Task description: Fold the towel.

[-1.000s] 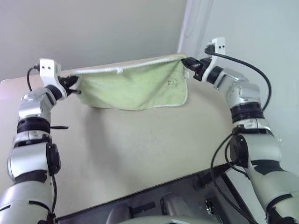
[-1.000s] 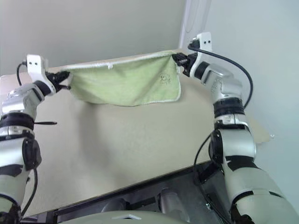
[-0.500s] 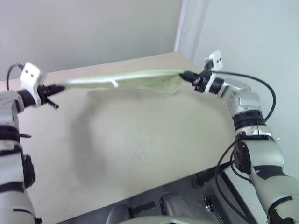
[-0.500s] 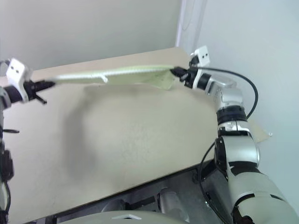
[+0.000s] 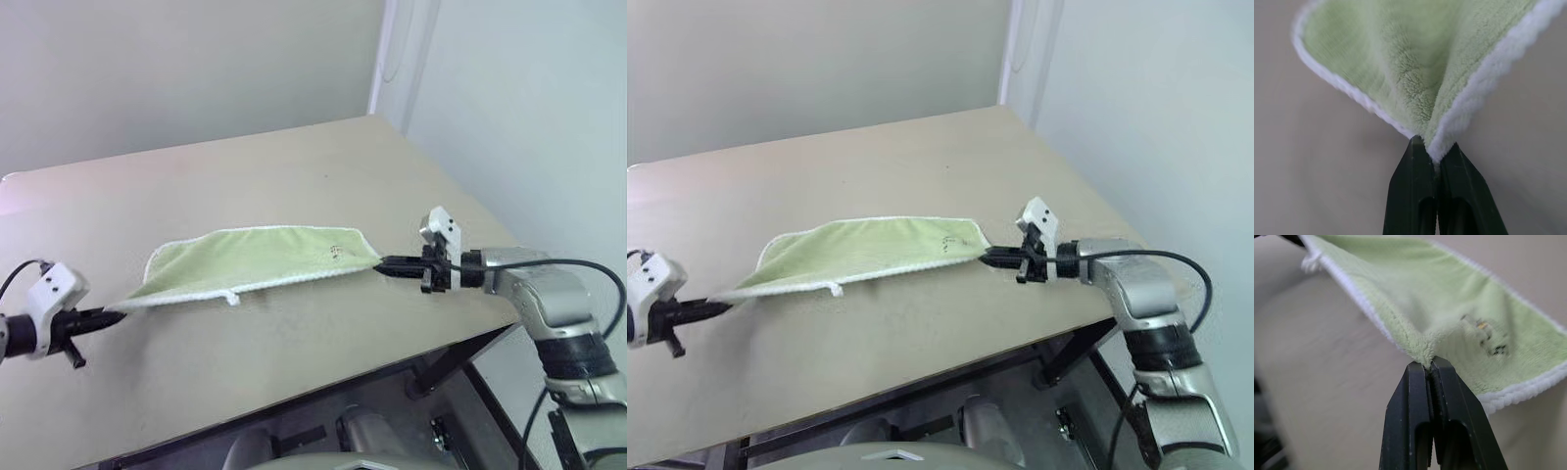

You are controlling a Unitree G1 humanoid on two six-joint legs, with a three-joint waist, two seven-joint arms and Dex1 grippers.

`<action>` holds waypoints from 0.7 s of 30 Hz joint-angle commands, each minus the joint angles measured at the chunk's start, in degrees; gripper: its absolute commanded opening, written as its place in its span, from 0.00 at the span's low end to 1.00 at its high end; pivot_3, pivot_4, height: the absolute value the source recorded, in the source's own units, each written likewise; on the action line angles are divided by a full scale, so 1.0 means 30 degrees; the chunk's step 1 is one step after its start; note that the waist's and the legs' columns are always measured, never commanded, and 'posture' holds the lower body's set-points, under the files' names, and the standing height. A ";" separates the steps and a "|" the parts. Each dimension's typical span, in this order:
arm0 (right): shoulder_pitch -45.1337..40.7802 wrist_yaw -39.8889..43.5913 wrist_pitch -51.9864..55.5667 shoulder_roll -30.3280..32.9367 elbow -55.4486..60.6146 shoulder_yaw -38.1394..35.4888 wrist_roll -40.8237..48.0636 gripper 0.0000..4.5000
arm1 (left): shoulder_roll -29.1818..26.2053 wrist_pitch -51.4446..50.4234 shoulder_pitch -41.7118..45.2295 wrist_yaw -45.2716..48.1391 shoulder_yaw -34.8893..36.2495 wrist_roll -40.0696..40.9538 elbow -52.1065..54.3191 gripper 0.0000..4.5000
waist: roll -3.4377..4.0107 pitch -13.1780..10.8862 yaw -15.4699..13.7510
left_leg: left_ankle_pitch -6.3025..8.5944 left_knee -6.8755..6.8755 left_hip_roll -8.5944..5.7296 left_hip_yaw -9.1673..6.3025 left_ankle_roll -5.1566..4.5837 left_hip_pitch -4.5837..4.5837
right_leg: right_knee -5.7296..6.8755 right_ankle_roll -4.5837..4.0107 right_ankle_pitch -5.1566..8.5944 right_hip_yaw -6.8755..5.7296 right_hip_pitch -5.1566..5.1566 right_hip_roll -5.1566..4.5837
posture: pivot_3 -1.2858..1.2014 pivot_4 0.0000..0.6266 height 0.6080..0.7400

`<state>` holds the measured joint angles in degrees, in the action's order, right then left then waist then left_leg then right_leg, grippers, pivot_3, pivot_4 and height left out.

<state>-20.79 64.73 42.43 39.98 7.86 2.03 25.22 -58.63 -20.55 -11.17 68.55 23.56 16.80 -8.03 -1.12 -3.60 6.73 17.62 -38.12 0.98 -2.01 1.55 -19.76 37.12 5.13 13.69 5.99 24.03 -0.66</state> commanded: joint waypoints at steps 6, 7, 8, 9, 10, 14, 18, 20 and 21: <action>0.4943 0.0966 0.0384 0.3477 0.5334 -0.1169 0.1776 0.00 | -0.0622 0.0632 -0.4263 0.0708 0.2486 -0.0330 0.1573 0.00 | -0.0061 -0.0037 -0.0034 | 0.0009 0.0085 0.0007 0.0024 0.0003 0.0025 | -0.0048 -0.0018 0.0036 -0.0001 0.0003 -0.0009 | 0.52 0.00 1.00; 0.5250 0.1082 0.0062 0.3779 0.5351 -0.1071 0.1621 0.00 | -0.0647 0.0671 -0.4340 0.0755 0.2514 -0.0263 0.1627 0.00 | -0.0065 -0.0038 -0.0032 | 0.0009 0.0084 0.0006 0.0029 0.0003 0.0023 | -0.0048 -0.0018 0.0036 0.0000 0.0008 -0.0010 | 0.52 0.00 1.00; 0.5393 0.1124 -0.0295 0.3976 0.5227 -0.0896 0.1413 0.00 | -0.0676 0.0629 -0.4148 0.0590 0.2434 -0.0258 0.1606 0.00 | -0.0091 -0.0056 -0.0031 | 0.0009 0.0082 0.0007 0.0033 0.0003 0.0032 | -0.0049 -0.0017 0.0036 0.0001 0.0004 -0.0014 | 0.52 0.00 1.00; 0.5326 0.1046 -0.0727 0.4039 0.4902 -0.0585 0.1074 0.00 | -0.0651 0.0426 -0.3602 0.0416 0.2241 -0.0080 0.1531 0.00 | -0.0115 -0.0063 -0.0011 | 0.0010 0.0080 0.0007 0.0035 0.0006 0.0063 | -0.0055 -0.0017 0.0036 0.0001 0.0028 -0.0017 | 0.52 0.00 1.00; 0.5089 0.0896 -0.1076 0.3948 0.4520 -0.0315 0.0814 0.00 | -0.0596 0.0103 -0.2967 0.0284 0.2028 0.0185 0.1455 0.00 | -0.0142 -0.0067 -0.0003 | 0.0013 0.0079 0.0013 0.0033 0.0011 0.0087 | -0.0064 -0.0017 0.0036 -0.0001 0.0040 -0.0017 | 0.52 0.00 1.00; 0.3058 0.0007 -0.1200 0.2700 0.2729 0.0003 0.0805 0.00 | 0.0078 -0.1807 0.0346 -0.0363 0.1052 0.1349 0.0704 0.00 | -0.0065 -0.0159 -0.0004 | 0.0045 0.0075 0.0089 -0.0004 0.0068 0.0080 | -0.0284 -0.0027 0.0029 -0.0125 -0.0013 -0.0007 | 0.52 0.00 1.00; 0.1447 -0.0768 -0.1458 0.1589 0.0559 0.0504 0.0211 0.00 | 0.0358 -0.2513 0.2385 -0.0569 0.0019 0.1448 -0.0515 0.00 | -0.0087 -0.0148 0.0200 | 0.0014 0.0054 0.0140 0.0068 0.0015 0.0123 | -0.0369 -0.0029 0.0014 -0.0160 -0.0173 -0.0052 | 0.52 0.00 1.00; 0.0459 -0.1554 -0.1533 0.0757 -0.0892 0.0490 -0.0102 0.00 | 0.0424 -0.2554 0.3303 -0.0614 -0.0434 0.1411 -0.1358 0.00 | -0.0121 -0.0136 0.0204 | 0.0049 0.0058 0.0135 0.0116 0.0058 0.0108 | -0.0362 0.0031 -0.0113 -0.0135 -0.0144 -0.0053 | 0.52 0.00 1.00; -0.0055 -0.1863 -0.1403 0.0374 -0.1555 0.0351 -0.0095 0.00 | 0.0488 -0.2683 0.3842 -0.0692 -0.0572 0.1496 -0.1743 0.00 | -0.0110 -0.0143 0.0145 | 0.0078 0.0058 0.0129 0.0119 0.0072 0.0111 | -0.0337 0.0044 -0.0180 -0.0124 -0.0129 -0.0042 | 0.52 0.00 1.00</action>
<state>-18.42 60.71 38.75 41.68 4.87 4.08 25.10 -56.92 -28.33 -1.56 66.95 21.39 20.74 -11.98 -1.45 -4.03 7.16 17.88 -37.89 1.38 -1.68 1.72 -19.49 36.11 5.25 13.15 5.61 23.75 -0.71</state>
